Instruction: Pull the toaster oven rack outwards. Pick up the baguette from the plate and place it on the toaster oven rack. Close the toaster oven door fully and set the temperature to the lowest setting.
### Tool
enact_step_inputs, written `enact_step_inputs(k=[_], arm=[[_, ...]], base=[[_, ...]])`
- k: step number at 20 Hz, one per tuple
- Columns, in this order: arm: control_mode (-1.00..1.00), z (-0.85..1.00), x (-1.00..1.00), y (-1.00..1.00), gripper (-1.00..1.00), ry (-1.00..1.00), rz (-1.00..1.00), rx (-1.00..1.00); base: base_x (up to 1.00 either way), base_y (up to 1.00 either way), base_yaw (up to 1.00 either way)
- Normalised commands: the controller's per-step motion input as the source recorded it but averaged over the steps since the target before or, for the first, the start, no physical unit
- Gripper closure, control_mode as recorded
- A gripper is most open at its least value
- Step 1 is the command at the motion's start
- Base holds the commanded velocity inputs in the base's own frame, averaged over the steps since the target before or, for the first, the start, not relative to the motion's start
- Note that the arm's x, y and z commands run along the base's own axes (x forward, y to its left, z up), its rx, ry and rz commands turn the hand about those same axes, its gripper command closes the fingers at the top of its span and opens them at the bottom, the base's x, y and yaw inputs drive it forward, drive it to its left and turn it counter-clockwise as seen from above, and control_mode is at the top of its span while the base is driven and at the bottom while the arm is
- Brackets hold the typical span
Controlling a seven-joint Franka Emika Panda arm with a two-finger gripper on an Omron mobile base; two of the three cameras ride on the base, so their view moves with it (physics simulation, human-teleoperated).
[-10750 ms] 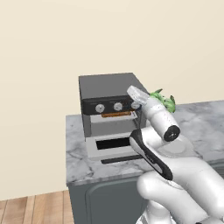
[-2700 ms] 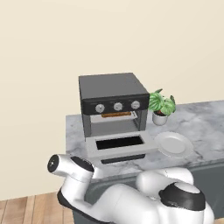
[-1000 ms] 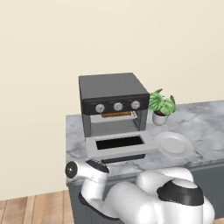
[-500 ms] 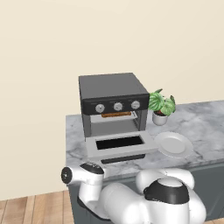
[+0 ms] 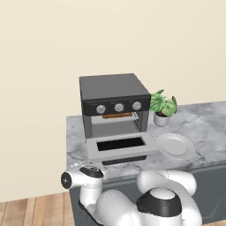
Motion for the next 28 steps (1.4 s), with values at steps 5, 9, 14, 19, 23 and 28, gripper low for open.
enact_step_inputs(k=[5, 9, 14, 19, 23, 28], arm=[[-1.0, -0.04, 0.26, 0.0, -1.0, -0.01, 0.0, 0.0], [-1.0, -0.03, 0.27, -0.02, -1.0, 0.0, 0.0, 0.0], [-1.0, 0.0, 0.27, -0.09, -1.0, -0.01, 0.0, 0.0], [-1.0, 0.0, 0.3, -0.27, -1.0, -0.02, 0.0, 0.0], [-1.0, 0.0, 0.36, -0.51, -1.0, 0.0, 0.0, 0.0], [-1.0, 0.05, 0.45, -0.63, -1.0, -0.06, 0.0, 0.0]], base=[[0.0, 0.0, 0.0], [0.0, 0.0, 0.0], [0.0, 0.0, 0.0], [0.0, 0.0, 0.0], [0.0, 0.0, 0.0], [0.0, 0.0, 0.0]])
